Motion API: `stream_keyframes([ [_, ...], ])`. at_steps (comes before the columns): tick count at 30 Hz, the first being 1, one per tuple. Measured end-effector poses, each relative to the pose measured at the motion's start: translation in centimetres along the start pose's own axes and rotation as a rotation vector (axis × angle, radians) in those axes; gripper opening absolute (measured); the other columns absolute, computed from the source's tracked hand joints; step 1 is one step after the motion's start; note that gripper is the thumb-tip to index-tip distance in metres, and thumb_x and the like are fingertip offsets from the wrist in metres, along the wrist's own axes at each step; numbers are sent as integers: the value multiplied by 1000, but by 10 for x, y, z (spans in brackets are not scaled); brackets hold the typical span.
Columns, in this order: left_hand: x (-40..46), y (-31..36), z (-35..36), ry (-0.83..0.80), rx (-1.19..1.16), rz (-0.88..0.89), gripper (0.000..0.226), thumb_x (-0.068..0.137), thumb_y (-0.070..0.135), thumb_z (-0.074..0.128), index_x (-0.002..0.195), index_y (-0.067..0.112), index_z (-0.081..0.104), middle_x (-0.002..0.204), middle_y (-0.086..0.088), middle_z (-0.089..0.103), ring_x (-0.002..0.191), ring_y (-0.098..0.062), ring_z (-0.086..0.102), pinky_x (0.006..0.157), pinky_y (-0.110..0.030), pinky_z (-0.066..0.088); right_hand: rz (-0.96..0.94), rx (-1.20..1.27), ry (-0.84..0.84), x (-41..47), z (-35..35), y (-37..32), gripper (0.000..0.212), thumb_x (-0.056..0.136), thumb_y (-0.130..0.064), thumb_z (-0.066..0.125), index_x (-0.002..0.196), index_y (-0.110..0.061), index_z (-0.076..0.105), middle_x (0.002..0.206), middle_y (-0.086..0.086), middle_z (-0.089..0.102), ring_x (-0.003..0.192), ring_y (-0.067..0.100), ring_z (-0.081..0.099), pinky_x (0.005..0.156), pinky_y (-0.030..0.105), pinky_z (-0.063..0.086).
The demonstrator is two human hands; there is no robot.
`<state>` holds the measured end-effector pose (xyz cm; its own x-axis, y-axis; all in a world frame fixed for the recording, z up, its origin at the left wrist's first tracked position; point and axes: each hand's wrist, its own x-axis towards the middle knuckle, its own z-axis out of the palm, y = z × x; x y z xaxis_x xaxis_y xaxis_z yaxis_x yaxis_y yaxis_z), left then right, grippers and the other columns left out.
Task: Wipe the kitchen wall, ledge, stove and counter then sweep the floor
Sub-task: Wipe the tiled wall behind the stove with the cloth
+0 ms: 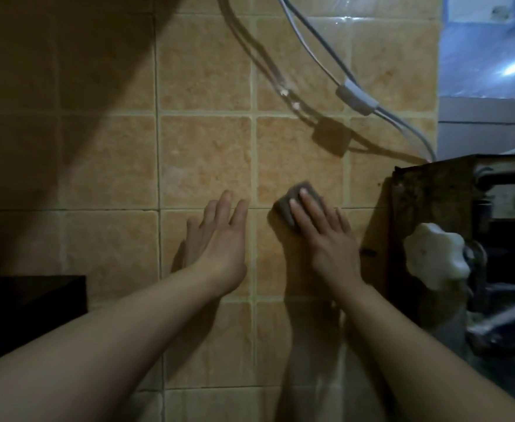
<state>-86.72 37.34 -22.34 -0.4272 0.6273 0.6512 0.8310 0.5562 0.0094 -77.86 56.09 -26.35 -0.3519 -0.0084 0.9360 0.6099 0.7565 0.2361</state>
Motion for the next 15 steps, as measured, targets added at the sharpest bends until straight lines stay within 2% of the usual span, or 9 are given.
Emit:
stream_keyframes([
  [2, 4, 7, -1, 28, -1, 22, 86, 88, 12, 55, 150, 23, -4, 157, 0, -14, 145, -24, -5, 115, -45, 11, 151, 60, 66, 28, -10, 10, 71, 84, -11, 58, 147, -22, 26, 155, 6, 25, 141, 27, 20, 112, 43, 20],
  [5, 5, 13, 0, 37, 12, 46, 85, 87, 11, 54, 150, 23, -3, 158, -1, -13, 145, -24, -5, 115, -44, 10, 288, 165, 89, 52, -19, 22, 68, 89, -9, 54, 149, -19, 24, 156, 7, 19, 144, 30, 15, 115, 44, 14],
  [8, 1, 14, 6, 26, 1, 41, 83, 88, 10, 52, 150, 24, -3, 158, -1, -13, 145, -25, -5, 115, -45, 9, 382, 187, 156, 21, -6, 21, 77, 84, -2, 58, 149, -15, 20, 157, 9, 14, 144, 29, 10, 117, 33, 0],
  [10, -4, 12, 14, 18, -3, 47, 83, 89, 13, 53, 150, 24, -3, 158, 0, -12, 145, -25, -4, 115, -46, 10, 456, 207, 148, -24, 6, 13, 83, 83, 5, 54, 150, -18, 11, 158, 4, 3, 144, 26, 6, 116, 25, -8],
  [13, -13, 12, 29, 6, 6, 64, 83, 89, 20, 56, 149, 25, -2, 158, 0, -10, 144, -26, -1, 114, -47, 13, 494, 226, 48, -76, 10, 3, 79, 90, -3, 44, 150, -25, -1, 158, -3, -6, 146, 24, 1, 118, 32, 0],
  [15, -19, 14, 35, 2, 18, 80, 82, 90, 21, 55, 149, 24, -1, 158, -1, -9, 144, -26, 1, 113, -47, 14, 500, 229, 21, -76, 9, 3, 80, 90, -7, 48, 149, -26, -3, 158, -1, -5, 146, 25, 3, 117, 35, 4],
])
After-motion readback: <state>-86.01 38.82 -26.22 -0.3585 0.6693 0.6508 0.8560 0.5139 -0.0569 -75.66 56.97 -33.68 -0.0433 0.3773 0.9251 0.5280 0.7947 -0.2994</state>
